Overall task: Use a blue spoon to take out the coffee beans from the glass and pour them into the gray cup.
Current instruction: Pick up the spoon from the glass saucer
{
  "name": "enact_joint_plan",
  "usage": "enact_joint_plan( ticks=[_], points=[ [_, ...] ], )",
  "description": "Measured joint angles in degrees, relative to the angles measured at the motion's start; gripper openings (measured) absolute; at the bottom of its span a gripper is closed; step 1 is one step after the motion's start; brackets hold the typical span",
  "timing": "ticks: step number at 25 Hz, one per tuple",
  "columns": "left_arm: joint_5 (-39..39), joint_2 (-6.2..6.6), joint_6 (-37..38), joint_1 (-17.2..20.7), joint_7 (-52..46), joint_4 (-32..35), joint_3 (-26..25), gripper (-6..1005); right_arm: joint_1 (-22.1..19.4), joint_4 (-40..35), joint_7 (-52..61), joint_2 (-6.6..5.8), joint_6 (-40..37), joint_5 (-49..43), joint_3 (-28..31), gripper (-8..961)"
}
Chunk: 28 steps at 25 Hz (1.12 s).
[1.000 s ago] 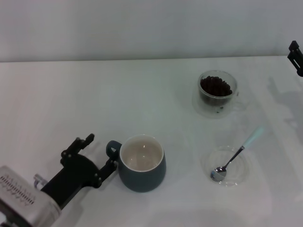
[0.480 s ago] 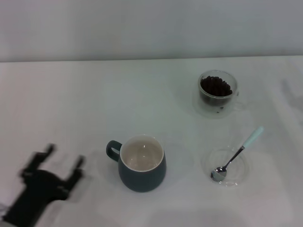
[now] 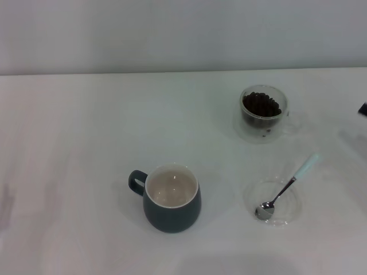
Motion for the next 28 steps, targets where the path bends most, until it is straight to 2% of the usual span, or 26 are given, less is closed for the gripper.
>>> enact_joint_plan(
  ticks=[2, 4, 9, 10, 11, 19, 28],
  points=[
    [-1.52, 0.02, -0.14, -0.67, -0.5, -0.49, 0.01, 745, -0.04, 0.8, 1.97, 0.13, -1.32, -2.1, 0.01, 816],
    [-2.34, 0.09, -0.16, -1.57, -0.55, -0.95, 0.01, 745, -0.35, 1.11, 2.89, 0.77, -2.17, -3.24, -0.01, 815],
    [-2.47, 0.09, -0.47, -3.72, -0.41, -2.21, 0.02, 745, -1.16, 1.04, 3.2, 3.81, -2.05, -4.59, -0.06, 812],
    [-2.49, 0.08, -0.62, -4.02, -0.41, -2.42, 0.02, 745, -1.15, 1.04, 2.81, 4.78, -1.47, -4.63, -0.06, 812],
    [-2.51, 0.06, -0.79, -4.4, -0.41, -2.64, 0.02, 745, -1.15, 1.04, 2.81, 4.78, -1.47, -4.63, -0.06, 811],
    [-2.65, 0.12, -1.74, -5.78, -0.31, -2.77, -0.06, 745, -0.51, 0.55, 1.72, 7.04, 1.7, -4.72, -0.73, 811],
    [-2.7, 0.11, -1.75, -5.81, -0.35, -2.77, -0.08, 745, 0.37, 0.44, 1.72, 8.01, 1.99, -4.85, -1.98, 812]
  ],
)
